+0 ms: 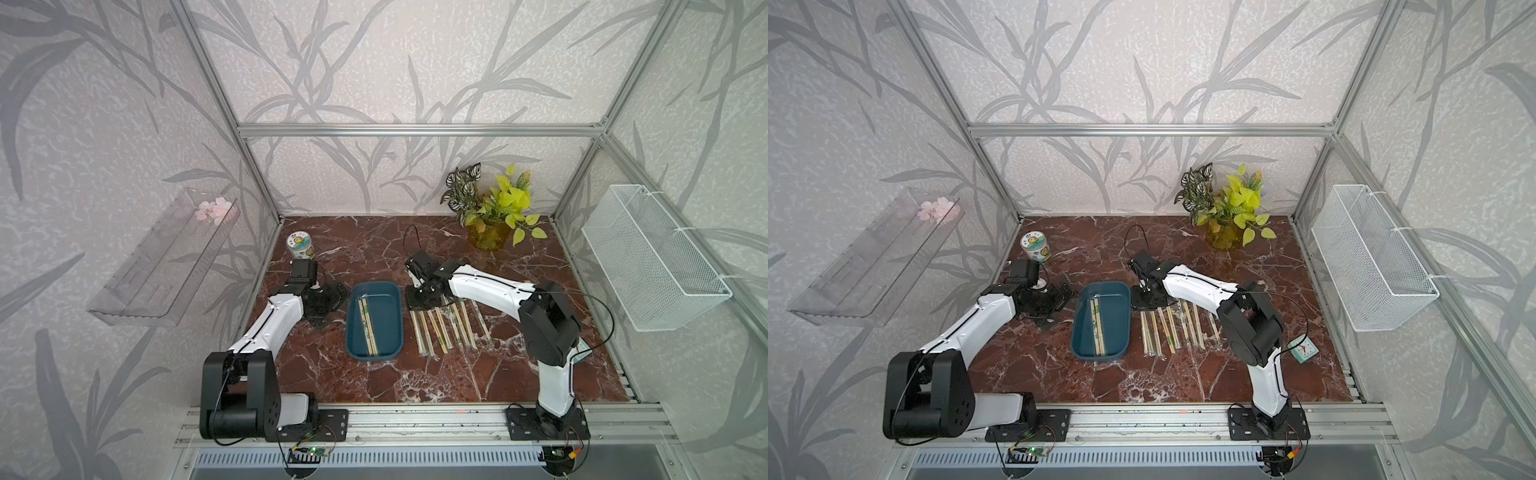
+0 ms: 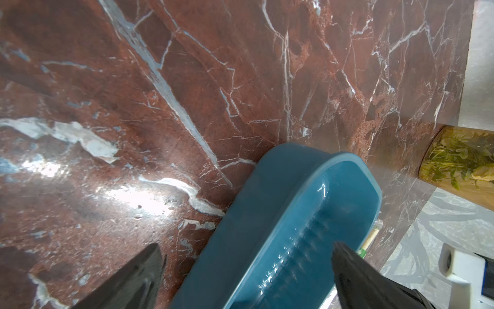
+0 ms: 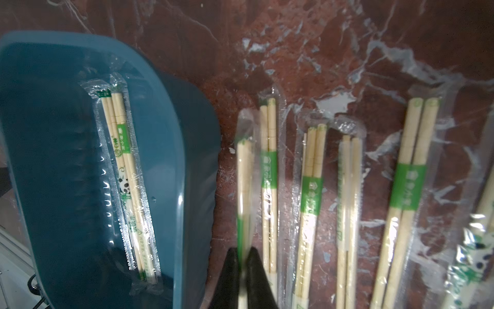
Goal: Take the paired disposable chopsticks out of the storage box
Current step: Place the paired disposable chopsticks at the center of the board.
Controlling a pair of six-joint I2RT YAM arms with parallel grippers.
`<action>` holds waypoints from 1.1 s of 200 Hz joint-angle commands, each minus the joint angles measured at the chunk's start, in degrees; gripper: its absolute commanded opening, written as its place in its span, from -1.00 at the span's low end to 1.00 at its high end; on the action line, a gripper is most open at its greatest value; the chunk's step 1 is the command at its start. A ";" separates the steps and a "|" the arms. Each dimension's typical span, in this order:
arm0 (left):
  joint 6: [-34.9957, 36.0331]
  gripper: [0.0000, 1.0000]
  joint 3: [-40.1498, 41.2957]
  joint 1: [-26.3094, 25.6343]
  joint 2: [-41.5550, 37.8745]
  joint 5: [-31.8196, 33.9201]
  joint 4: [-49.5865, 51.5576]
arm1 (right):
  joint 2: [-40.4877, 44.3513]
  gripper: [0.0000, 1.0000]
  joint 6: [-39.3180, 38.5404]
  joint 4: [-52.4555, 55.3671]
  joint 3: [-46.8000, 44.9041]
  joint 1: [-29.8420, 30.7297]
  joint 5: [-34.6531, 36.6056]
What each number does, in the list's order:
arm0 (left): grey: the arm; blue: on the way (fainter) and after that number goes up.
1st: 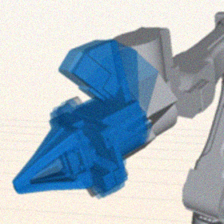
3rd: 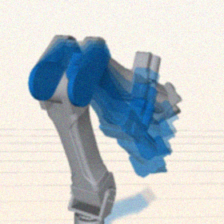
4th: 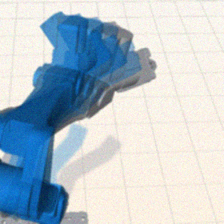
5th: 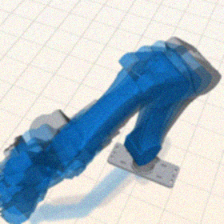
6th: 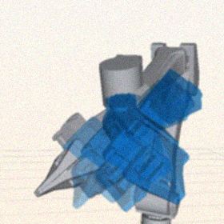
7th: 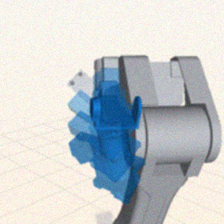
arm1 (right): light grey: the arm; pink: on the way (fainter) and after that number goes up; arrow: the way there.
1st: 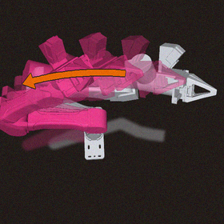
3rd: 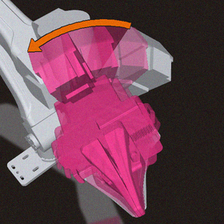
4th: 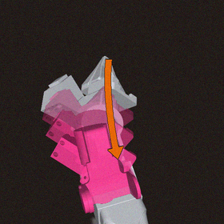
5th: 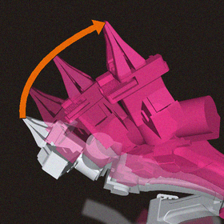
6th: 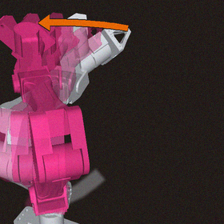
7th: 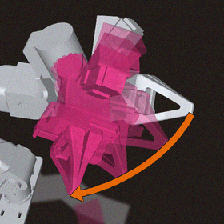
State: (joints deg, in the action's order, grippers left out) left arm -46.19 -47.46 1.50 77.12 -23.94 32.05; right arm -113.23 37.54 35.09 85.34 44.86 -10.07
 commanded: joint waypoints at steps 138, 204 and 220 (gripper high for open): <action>1.63 0.98 -1.61 -0.40 1.86 0.30 0.64 | -5.34 -0.37 2.36 -0.63 1.32 1.81 0.09; 1.90 0.98 -1.72 -0.28 2.08 0.07 0.47 | -2.80 -0.36 2.65 0.87 0.08 4.36 0.49; 1.99 0.98 -1.84 -0.34 2.07 0.04 0.47 | -2.87 -0.36 2.56 1.29 0.85 5.27 0.50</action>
State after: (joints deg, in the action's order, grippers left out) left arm -45.01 -47.53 1.23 78.65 -23.77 31.90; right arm -118.24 39.66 34.46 85.36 48.66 -10.39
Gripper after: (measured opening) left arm 0.992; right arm 0.317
